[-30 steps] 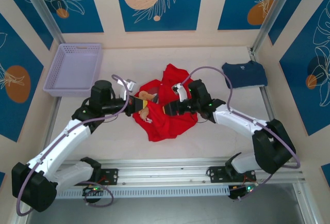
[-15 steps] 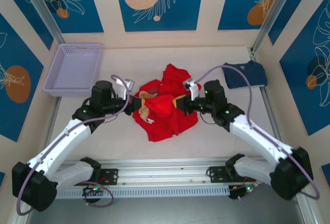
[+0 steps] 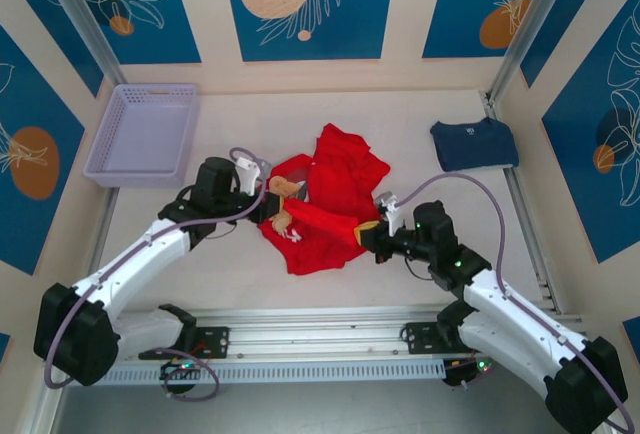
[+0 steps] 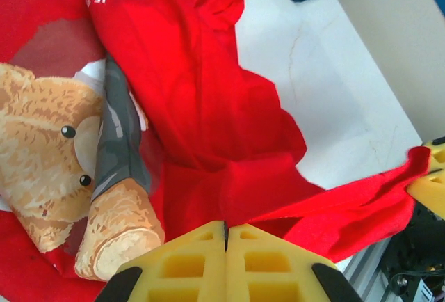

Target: Fold the inside-out t-shirt

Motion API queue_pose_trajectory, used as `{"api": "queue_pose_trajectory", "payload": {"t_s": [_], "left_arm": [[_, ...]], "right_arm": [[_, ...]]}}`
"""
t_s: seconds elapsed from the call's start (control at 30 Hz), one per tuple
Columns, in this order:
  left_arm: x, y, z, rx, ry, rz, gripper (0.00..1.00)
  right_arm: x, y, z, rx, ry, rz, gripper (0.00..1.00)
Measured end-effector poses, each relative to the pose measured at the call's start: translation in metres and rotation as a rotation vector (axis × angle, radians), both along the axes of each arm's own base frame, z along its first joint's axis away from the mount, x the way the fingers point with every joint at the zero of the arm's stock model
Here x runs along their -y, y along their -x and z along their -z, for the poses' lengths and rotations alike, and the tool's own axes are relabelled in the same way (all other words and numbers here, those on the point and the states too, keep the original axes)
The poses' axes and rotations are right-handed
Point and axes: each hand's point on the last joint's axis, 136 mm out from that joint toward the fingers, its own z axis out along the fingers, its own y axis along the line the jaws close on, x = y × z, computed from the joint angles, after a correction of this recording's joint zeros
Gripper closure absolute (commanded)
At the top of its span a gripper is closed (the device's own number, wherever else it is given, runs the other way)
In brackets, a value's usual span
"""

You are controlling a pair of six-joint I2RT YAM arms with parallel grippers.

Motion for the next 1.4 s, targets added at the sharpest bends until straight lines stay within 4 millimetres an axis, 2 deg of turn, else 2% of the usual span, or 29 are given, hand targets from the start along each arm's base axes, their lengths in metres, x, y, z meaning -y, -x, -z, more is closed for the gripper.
{"api": "queue_pose_trajectory", "payload": {"t_s": [0.17, 0.27, 0.43, 0.57, 0.67, 0.77, 0.9, 1.0, 1.1, 1.2, 1.4], "left_arm": [[0.003, 0.003, 0.028, -0.055, -0.024, 0.013, 1.00], [0.006, 0.006, 0.034, -0.060, -0.019, 0.029, 1.00], [0.009, 0.004, 0.025, -0.019, 0.008, 0.036, 1.00], [0.009, 0.005, 0.005, 0.049, 0.039, 0.036, 1.00], [0.007, 0.005, -0.011, 0.114, 0.054, 0.039, 1.00], [0.006, 0.005, -0.020, 0.149, 0.062, 0.039, 1.00], [0.006, 0.006, -0.019, 0.148, 0.061, 0.039, 1.00], [0.006, 0.007, -0.017, 0.144, 0.059, 0.039, 1.00], [0.006, 0.007, -0.017, 0.144, 0.059, 0.039, 1.00], [0.006, 0.007, -0.017, 0.144, 0.059, 0.039, 1.00], [0.006, 0.007, -0.016, 0.140, 0.057, 0.040, 1.00]], "right_arm": [[-0.008, 0.011, 0.013, -0.010, 0.013, -0.040, 1.00], [-0.019, 0.022, 0.023, -0.030, 0.037, -0.089, 0.96], [-0.037, 0.047, 0.051, -0.067, 0.134, -0.183, 0.82], [-0.042, 0.059, 0.064, -0.059, 0.214, -0.223, 0.67], [-0.042, 0.054, 0.056, -0.024, 0.230, -0.208, 0.61], [-0.045, 0.045, 0.036, 0.027, 0.215, -0.185, 0.58], [-0.060, 0.029, 0.001, 0.077, 0.178, -0.160, 0.57], [-0.078, 0.018, -0.011, 0.090, 0.165, -0.166, 0.56], [-0.095, 0.010, -0.004, 0.072, 0.187, -0.182, 0.54], [-0.109, 0.004, 0.010, 0.057, 0.225, -0.187, 0.47], [-0.124, -0.013, 0.031, 0.058, 0.300, -0.158, 0.45]]}}
